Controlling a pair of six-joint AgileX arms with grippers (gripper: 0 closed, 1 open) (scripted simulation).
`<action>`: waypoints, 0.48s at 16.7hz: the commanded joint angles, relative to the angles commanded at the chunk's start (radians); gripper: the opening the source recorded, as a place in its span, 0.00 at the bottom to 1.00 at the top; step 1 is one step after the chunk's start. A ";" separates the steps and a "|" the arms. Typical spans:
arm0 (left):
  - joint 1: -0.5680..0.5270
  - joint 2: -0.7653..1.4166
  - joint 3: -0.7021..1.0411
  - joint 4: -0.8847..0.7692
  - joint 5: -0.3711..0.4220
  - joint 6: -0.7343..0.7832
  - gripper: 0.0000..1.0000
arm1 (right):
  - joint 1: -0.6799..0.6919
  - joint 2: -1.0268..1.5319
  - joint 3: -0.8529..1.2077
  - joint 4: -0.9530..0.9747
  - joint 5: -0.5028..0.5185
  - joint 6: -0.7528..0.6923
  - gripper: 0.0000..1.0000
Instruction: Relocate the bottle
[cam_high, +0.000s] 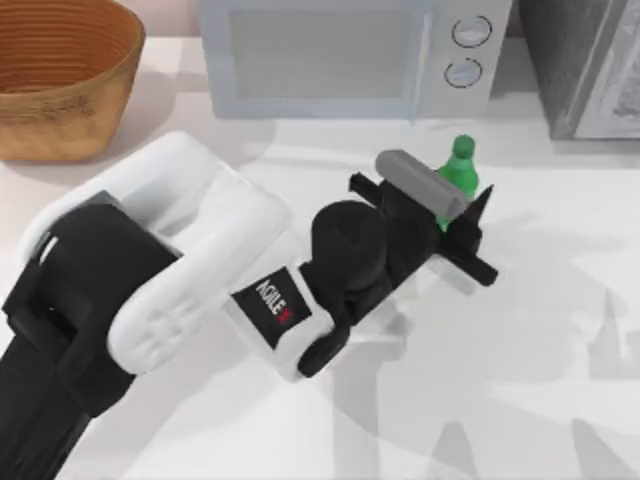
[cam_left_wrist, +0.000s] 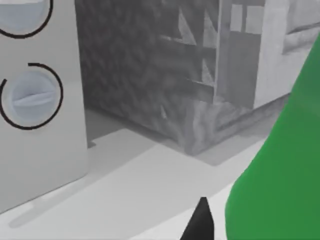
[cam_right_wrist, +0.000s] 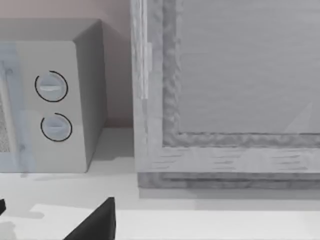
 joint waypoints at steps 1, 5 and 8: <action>0.000 0.000 0.000 0.000 0.000 0.000 0.17 | 0.000 0.000 0.000 0.000 0.000 0.000 1.00; 0.000 0.000 0.000 0.000 0.000 0.000 0.00 | 0.000 0.000 0.000 0.000 0.000 0.000 1.00; 0.000 0.000 0.000 0.000 0.000 0.000 0.00 | 0.000 0.000 0.000 0.000 0.000 0.000 1.00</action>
